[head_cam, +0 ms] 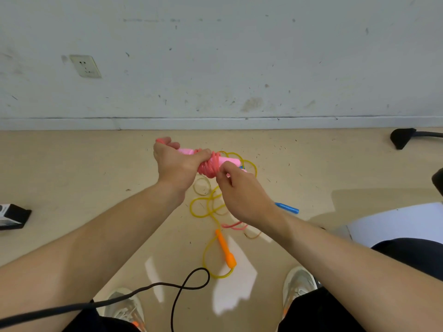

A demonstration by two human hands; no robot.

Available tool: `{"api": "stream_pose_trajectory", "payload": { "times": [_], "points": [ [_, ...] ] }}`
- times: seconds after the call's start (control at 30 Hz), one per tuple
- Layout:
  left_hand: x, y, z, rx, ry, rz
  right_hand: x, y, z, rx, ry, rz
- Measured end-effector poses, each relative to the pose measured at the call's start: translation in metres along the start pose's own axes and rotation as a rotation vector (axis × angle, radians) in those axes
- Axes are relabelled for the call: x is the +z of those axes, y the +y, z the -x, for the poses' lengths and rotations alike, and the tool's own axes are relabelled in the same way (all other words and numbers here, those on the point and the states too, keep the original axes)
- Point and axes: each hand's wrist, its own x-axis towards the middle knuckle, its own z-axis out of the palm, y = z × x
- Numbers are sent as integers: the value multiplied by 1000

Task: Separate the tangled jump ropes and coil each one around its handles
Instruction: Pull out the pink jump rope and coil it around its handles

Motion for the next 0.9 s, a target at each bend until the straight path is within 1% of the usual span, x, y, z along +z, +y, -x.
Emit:
{"api": "stream_pose_trajectory", "payload": {
  "times": [0.07,0.17,0.23,0.3,0.37,0.47,0.57,0.67,0.73,0.8,0.9],
  "points": [
    [0,-1,1,-103,-42,35,0,2,0,-57,4,112],
    [-2,1,6,-164,-121,95,-2,3,-1,-96,-25,190],
    [-4,3,8,-146,-150,81,-3,3,-1,-105,-35,217],
    [-5,5,12,-83,-148,-19,-5,3,-2,-109,-31,239],
    [-4,4,16,-47,-117,-74,-6,4,-3,-109,-20,263],
    [-1,4,18,-51,-60,-74,0,6,-3,-114,5,240],
    [0,11,12,-98,-22,-19,6,6,-2,-130,51,166],
    [-2,22,3,-166,8,132,8,1,3,-149,88,13],
    [-4,29,-1,-216,-2,239,9,0,5,-136,86,-83],
    [-7,32,-3,-274,-56,291,7,0,4,-97,47,-157],
    [-18,37,-4,-333,-257,331,0,5,-4,6,-131,-341]
  ]
}}
